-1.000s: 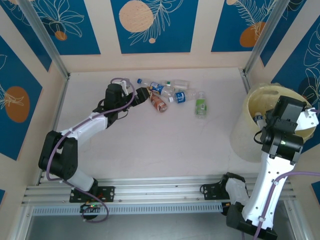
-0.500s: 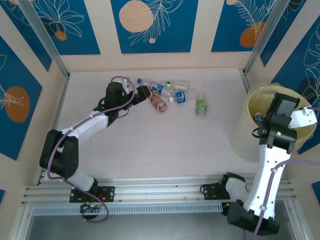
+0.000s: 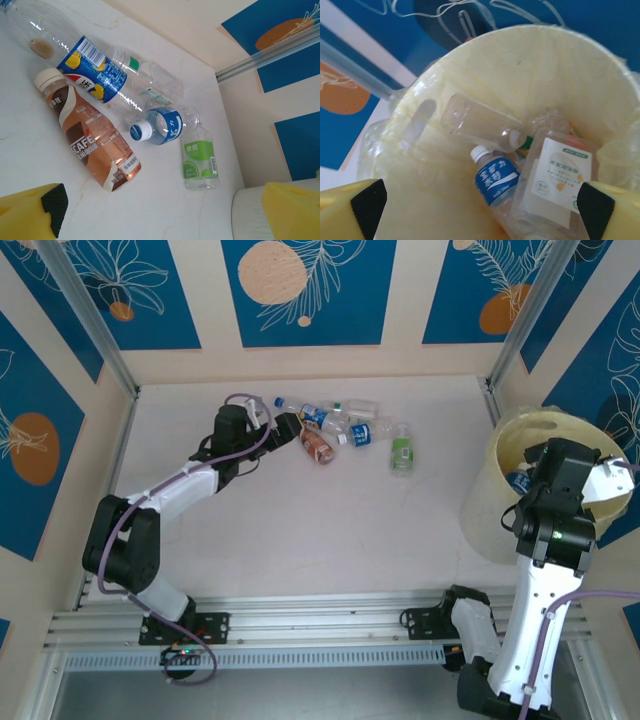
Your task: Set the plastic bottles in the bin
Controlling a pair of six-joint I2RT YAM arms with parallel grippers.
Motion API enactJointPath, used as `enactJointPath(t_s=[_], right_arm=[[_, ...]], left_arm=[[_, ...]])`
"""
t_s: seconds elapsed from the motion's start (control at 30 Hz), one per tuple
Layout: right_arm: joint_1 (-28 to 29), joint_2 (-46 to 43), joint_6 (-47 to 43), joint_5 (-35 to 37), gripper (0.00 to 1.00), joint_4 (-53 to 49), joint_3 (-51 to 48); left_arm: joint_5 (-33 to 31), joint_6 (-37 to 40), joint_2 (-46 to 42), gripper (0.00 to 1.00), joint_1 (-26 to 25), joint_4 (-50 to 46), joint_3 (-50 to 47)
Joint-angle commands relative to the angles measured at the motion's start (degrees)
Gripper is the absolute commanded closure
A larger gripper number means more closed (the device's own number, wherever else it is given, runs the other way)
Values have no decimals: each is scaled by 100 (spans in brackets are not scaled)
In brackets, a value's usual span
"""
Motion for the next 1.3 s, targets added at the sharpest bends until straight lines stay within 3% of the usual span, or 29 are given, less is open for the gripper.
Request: enactJointPath(t_s=[0.0, 0.2, 0.37, 0.47, 0.63, 0.87, 1.03, 1.27], right_arm=[[260, -1, -641, -804, 0, 482, -10], [1140, -135, -1756, -2922, 0, 1885, -495], [2185, 116, -2501, -4042, 0, 2603, -781], [2833, 580, -2678, -3787, 0, 2615, -822], [3618, 1648, -2759, -2382, 0, 2552, -905], [3525, 3015, -2394, -2299, 1, 2656, -937], [3457, 4042, -2006, -1704, 1, 2175, -494], [3248, 5215, -1835, -1430, 1, 1703, 177]], left_arm=[[176, -97, 80, 0, 55, 109, 170], [8, -83, 11, 0, 55, -121, 196], [-219, -23, -29, 0, 60, -700, 263], [-233, -65, -91, 0, 57, -671, 138], [-272, -160, -259, 0, 60, -476, -154], [-436, -238, -367, 0, 62, -644, -345], [-580, -279, -395, 0, 63, -717, -369], [-619, -74, -380, 0, 61, -730, -422]])
